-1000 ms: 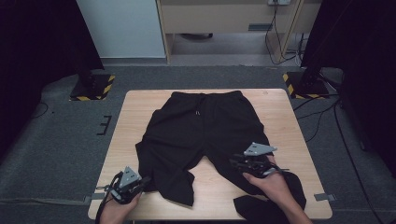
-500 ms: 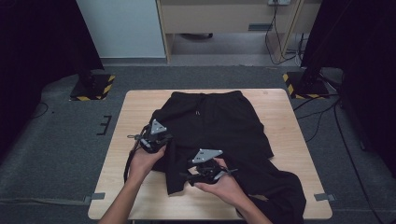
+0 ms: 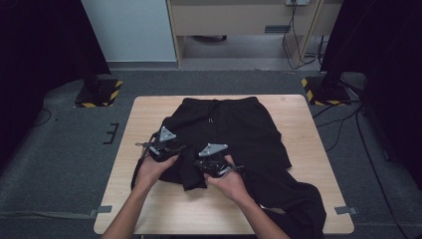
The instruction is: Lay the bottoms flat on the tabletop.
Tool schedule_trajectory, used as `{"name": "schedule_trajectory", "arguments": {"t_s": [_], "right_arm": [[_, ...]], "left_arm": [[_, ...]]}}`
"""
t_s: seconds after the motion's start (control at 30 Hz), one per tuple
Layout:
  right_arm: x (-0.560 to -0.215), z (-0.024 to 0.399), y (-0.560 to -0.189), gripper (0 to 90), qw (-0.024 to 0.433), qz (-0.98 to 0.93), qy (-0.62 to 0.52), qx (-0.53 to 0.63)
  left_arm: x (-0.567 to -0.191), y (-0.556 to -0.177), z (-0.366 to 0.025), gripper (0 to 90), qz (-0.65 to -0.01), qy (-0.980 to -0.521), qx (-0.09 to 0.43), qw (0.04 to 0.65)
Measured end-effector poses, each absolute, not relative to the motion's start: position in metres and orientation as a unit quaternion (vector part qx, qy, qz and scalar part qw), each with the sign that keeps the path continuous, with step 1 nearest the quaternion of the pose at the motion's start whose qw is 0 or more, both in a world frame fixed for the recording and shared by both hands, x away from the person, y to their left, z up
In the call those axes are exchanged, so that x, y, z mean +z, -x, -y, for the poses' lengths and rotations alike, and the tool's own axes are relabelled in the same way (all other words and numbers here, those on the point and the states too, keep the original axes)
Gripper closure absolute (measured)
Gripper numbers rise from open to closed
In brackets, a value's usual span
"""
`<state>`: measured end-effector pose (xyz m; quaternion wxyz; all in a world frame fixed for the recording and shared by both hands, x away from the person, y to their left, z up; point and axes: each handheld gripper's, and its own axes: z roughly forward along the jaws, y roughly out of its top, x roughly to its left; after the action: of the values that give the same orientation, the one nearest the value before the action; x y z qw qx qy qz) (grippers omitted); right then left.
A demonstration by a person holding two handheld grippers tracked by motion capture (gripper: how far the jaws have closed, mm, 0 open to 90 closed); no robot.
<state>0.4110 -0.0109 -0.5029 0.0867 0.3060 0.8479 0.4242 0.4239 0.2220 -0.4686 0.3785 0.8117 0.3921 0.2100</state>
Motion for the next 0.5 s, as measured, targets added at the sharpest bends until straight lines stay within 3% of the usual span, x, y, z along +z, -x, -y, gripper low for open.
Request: {"name": "schedule_trajectory", "arguments": {"t_s": [0.13, 0.3, 0.5], "right_arm": [[-0.513, 0.023, -0.428, 87.6, 0.083, -0.849, -0.326, 0.407], [-0.515, 0.029, -0.432, 86.5, 0.077, -0.844, -0.339, 0.409], [-0.515, 0.029, -0.433, 86.2, 0.080, -0.845, -0.339, 0.406]], "left_arm": [[-0.464, -0.395, -0.253, 48.4, -0.395, -0.796, 0.218, 0.403], [-0.493, -0.359, -0.267, 37.6, -0.396, -0.801, 0.198, 0.404], [-0.522, -0.353, -0.267, 28.1, -0.411, -0.809, 0.190, 0.375]]}}
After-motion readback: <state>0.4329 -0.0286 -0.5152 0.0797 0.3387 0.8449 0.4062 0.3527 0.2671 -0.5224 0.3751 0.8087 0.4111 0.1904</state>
